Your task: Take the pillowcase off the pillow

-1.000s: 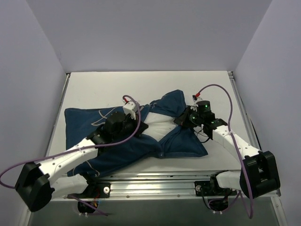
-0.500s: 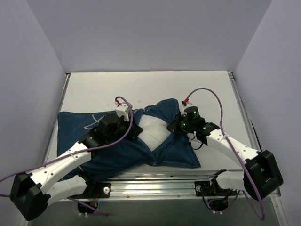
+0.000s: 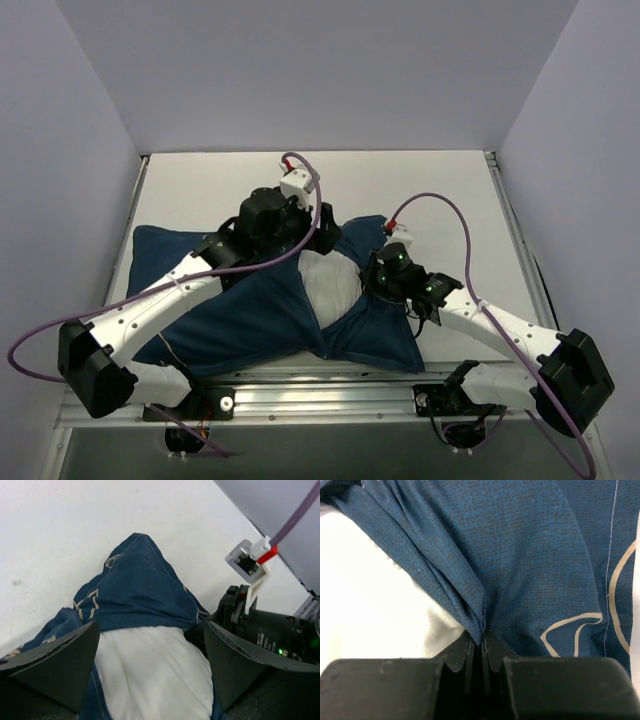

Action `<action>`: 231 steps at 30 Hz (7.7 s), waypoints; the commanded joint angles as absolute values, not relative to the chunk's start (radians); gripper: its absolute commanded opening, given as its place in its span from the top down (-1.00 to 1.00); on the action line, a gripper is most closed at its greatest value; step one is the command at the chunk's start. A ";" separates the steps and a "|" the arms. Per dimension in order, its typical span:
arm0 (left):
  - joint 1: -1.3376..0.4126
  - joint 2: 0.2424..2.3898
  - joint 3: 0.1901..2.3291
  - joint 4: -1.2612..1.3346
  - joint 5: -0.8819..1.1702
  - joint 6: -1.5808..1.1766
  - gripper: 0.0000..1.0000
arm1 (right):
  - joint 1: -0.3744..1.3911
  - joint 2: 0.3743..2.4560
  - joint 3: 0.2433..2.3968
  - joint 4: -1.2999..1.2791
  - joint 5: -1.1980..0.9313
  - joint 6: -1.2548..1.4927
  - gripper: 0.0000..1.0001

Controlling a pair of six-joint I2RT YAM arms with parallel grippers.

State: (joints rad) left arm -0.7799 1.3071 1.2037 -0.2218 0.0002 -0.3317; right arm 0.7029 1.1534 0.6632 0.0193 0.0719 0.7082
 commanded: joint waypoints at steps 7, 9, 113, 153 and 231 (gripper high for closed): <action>-0.837 1.552 1.338 -0.340 -0.046 -0.327 -0.80 | 0.727 1.135 0.680 -0.009 0.149 0.742 1.00; -0.845 1.584 1.321 -0.344 -0.037 -0.342 -0.80 | 0.729 1.134 0.677 -0.009 0.158 0.745 1.00; -0.893 1.583 1.196 0.032 -0.333 -0.403 0.95 | 0.498 1.152 0.994 -0.225 0.230 0.589 -0.08; -0.434 1.557 1.220 -0.278 -0.235 -0.534 0.95 | 0.390 1.112 0.493 -0.075 0.203 0.770 1.00; -0.542 1.390 1.071 -0.255 -0.092 -0.405 0.95 | 0.201 1.140 0.571 -0.063 0.210 0.623 1.00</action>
State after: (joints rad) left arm -0.6399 1.4727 1.0805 -0.1211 0.0437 -0.3645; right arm 0.2428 1.1385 0.6010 0.0555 0.0158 0.6556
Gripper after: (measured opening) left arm 0.067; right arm 0.001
